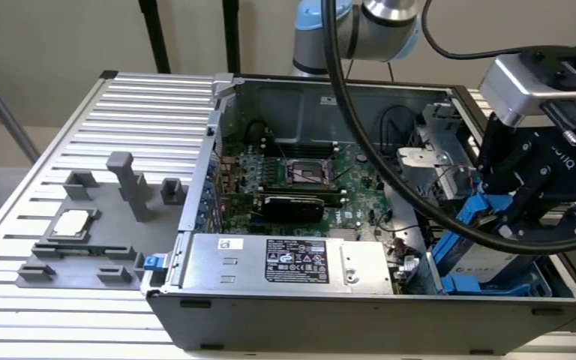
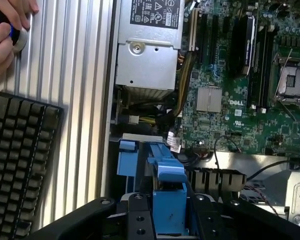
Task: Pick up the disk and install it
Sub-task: 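Insert the disk into the insertion slot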
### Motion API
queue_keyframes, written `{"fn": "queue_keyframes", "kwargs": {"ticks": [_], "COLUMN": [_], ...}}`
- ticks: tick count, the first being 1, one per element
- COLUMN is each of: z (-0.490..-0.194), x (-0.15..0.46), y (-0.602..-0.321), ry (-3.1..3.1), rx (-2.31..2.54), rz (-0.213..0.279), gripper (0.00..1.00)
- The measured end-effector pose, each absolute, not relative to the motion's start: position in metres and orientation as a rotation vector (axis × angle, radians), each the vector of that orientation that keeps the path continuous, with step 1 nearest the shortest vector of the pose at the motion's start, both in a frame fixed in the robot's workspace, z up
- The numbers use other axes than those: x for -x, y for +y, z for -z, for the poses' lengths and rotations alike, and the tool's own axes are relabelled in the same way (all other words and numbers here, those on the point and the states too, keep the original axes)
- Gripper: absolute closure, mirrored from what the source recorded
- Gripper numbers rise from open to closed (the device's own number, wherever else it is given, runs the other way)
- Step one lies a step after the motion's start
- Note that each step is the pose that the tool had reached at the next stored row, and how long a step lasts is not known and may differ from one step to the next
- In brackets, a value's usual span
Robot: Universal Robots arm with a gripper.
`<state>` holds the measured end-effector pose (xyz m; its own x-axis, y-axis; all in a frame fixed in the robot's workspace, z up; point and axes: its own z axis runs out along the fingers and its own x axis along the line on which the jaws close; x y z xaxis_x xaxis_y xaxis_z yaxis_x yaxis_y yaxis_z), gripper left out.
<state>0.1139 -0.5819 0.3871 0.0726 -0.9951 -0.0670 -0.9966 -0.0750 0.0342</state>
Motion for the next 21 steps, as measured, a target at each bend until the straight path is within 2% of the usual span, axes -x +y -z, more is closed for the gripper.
{"fn": "queue_keyframes", "kwargs": {"ticks": [21], "z": [-0.358], "x": [-0.114], "y": [-0.582], "ry": [2.083], "rx": [2.314], "rz": [-0.122], "gripper": [1.0]}}
